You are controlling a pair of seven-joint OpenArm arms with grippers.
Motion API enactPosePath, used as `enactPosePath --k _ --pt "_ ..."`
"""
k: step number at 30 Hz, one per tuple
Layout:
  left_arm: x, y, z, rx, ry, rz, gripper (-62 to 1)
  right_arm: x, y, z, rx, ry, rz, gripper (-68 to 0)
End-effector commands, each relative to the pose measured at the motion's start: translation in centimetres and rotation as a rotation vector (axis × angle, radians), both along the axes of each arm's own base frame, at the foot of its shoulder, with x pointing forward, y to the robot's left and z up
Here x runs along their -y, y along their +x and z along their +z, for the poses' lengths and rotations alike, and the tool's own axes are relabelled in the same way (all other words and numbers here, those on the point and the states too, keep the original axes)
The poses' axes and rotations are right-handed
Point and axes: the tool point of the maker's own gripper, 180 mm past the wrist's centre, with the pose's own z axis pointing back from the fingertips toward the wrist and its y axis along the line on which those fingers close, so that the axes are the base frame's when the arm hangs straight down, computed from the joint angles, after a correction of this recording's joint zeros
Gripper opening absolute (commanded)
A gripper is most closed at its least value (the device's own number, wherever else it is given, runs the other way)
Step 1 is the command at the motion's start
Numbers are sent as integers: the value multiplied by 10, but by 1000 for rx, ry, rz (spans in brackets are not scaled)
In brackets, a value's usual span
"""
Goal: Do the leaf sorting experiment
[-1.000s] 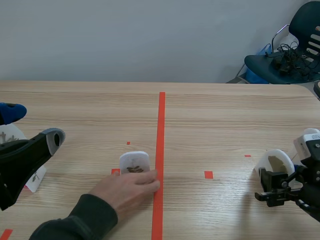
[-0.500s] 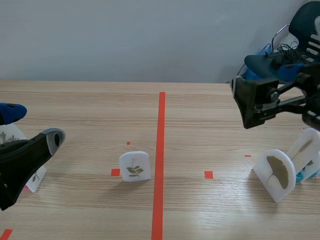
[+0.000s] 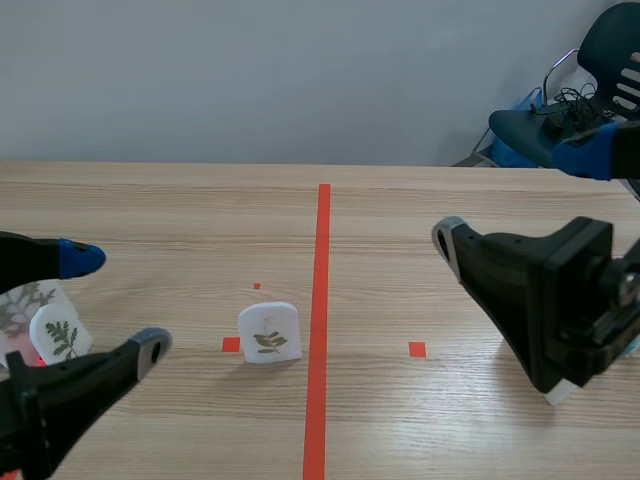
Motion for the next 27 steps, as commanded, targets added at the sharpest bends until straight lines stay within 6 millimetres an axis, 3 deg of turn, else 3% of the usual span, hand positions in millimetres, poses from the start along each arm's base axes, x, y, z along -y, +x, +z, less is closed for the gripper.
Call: enactPosePath --k 1,4,11,15,21,27 --pt "12 5 2 27 -33 -17 14 10 7 1 16 7 -41 4" --pt "23 15 -19 27 -10 -5 14 18 11 2 19 -5 -79 4" --pt "22 53 -74 -9 17 78 14 22 12 4 26 -8 -93 4" --pt "37 62 -94 -2 7 50 14 24 14 4 31 -11 -107 4" --pt "74 68 -116 -10 2 -14 14 26 14 4 33 -22 -116 4" --pt "84 82 -127 -13 -9 26 14 28 14 2 29 -23 -136 4"
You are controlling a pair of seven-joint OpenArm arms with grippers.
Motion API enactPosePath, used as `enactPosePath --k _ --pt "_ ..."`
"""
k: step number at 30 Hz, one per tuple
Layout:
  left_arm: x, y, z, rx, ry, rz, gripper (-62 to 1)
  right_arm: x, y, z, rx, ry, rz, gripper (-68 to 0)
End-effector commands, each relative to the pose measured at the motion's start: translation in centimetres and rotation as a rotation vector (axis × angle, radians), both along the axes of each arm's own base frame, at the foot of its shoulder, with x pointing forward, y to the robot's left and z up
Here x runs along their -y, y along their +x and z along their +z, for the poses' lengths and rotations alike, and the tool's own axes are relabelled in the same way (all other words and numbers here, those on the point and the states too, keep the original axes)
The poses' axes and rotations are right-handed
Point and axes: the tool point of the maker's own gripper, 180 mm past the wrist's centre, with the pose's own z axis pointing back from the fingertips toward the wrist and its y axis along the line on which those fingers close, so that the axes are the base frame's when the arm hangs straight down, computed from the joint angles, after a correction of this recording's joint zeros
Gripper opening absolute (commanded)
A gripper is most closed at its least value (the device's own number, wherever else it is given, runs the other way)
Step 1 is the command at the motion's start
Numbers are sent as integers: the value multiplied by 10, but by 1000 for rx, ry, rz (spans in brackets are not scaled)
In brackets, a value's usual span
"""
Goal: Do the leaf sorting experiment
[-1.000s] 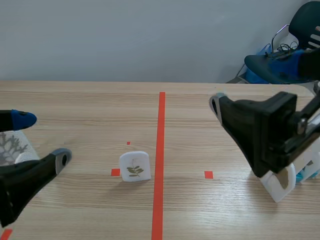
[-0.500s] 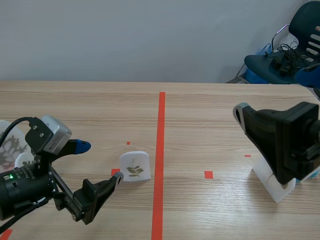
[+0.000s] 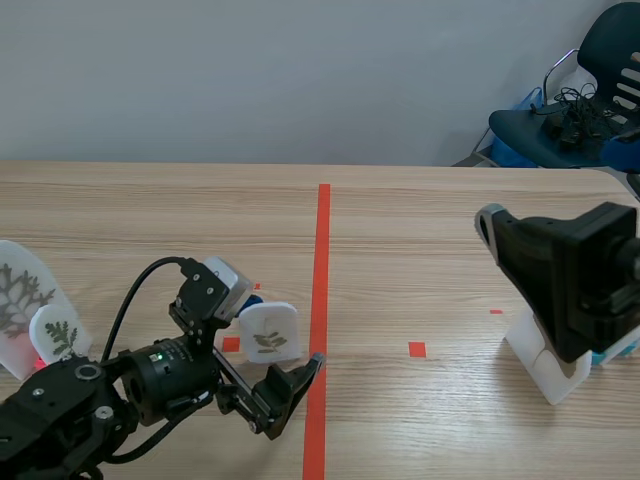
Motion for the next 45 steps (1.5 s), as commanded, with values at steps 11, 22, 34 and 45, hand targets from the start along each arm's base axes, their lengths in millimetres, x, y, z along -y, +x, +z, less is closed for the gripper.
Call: enactPosePath --k 11,22,34,45 --pt "-8 5 14 56 -34 29 -451 2 3 4 18 18 -16 4" --pt "-14 -17 73 110 -151 58 -526 1 3 4 18 16 -13 4" --pt "-108 -48 89 36 -158 396 -526 1 3 4 18 16 -13 4" --pt "-172 -34 40 -4 -58 638 -526 1 3 4 18 17 -13 4"
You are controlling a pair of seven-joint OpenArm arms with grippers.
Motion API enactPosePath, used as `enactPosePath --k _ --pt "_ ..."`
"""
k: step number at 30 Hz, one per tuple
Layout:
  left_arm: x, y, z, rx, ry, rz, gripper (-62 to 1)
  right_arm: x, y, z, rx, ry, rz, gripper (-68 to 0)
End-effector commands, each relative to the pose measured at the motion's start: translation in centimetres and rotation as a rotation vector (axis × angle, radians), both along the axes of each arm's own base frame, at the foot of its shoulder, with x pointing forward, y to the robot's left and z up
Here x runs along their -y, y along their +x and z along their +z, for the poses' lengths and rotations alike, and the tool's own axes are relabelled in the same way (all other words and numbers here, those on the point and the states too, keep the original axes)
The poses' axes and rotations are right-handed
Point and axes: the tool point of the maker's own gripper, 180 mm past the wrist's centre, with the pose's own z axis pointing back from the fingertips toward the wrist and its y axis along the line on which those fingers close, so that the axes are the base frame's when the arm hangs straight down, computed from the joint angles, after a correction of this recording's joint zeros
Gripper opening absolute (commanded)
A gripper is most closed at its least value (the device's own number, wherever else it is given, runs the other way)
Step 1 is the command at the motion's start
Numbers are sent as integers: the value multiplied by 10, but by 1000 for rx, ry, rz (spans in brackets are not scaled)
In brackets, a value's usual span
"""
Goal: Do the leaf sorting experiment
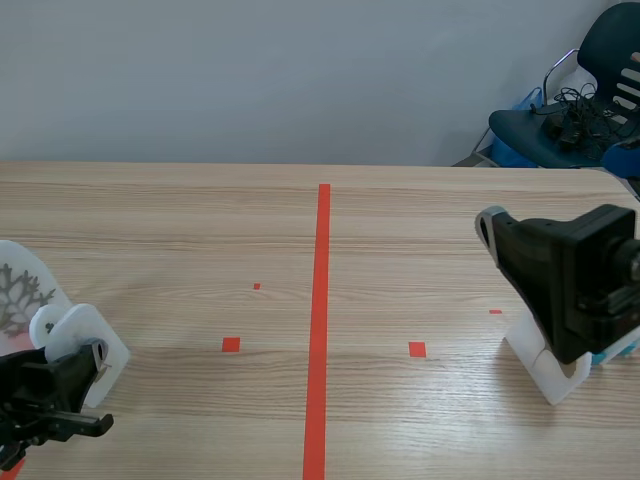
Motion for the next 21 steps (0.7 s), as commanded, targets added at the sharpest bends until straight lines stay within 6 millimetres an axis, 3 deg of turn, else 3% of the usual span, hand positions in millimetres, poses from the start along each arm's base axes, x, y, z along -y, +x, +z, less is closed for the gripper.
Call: enactPosePath --k 1,9,16,21 --pt "-2 12 7 43 -9 16 -526 0 3 6 26 9 0 4" --pt "-37 24 -16 25 51 145 -513 0 3 6 26 9 0 4" --pt "-38 22 -16 24 51 142 -246 0 4 7 31 9 0 4" --pt "-36 26 9 80 53 113 -214 0 4 7 32 8 0 4"
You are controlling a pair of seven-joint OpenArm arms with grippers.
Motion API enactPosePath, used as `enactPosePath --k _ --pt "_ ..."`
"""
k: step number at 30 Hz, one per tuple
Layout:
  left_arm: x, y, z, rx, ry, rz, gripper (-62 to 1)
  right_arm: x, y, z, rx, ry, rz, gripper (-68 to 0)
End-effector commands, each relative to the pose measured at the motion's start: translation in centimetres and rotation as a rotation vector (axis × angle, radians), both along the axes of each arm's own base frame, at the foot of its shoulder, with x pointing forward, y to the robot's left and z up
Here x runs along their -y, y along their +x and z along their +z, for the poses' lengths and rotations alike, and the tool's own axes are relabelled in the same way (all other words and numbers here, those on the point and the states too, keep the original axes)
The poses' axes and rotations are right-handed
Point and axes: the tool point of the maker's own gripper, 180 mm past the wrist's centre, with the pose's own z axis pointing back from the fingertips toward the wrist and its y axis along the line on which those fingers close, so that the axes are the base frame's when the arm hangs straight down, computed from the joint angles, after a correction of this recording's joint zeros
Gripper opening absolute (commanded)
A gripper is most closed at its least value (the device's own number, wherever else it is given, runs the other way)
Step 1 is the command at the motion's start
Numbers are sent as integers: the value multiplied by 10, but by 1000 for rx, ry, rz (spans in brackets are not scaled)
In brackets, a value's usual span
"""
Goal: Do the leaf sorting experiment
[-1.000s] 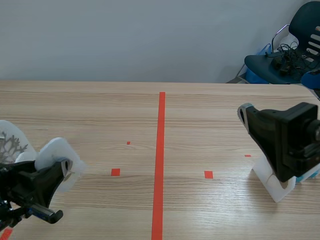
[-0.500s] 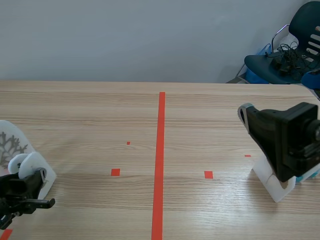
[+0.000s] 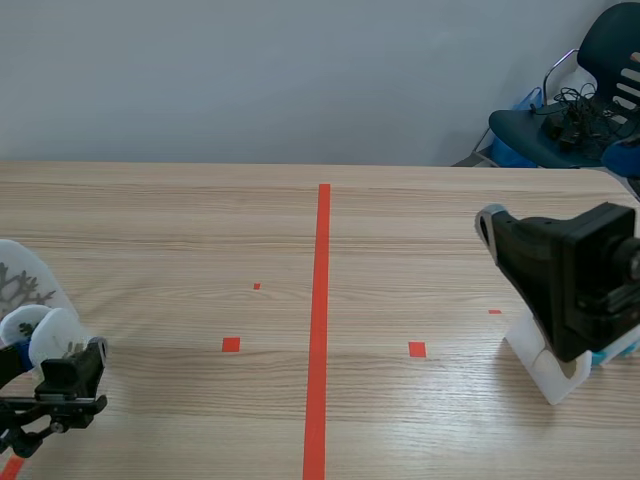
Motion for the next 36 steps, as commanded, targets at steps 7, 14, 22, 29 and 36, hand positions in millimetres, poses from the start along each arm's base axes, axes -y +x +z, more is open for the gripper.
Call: enactPosePath --k 7,14,22,29,36 --pt "4 3 92 162 47 -86 -181 1 6 9 39 5 -1 4" --pt "39 -6 174 329 43 -287 14 1 6 9 39 6 -1 4" --pt "86 -21 185 266 -104 -488 14 1 6 9 38 6 -1 4" --pt "86 -22 183 257 -101 -489 14 0 6 10 42 8 -1 4" --pt "86 -22 183 257 -101 -489 14 0 6 11 49 12 1 4"
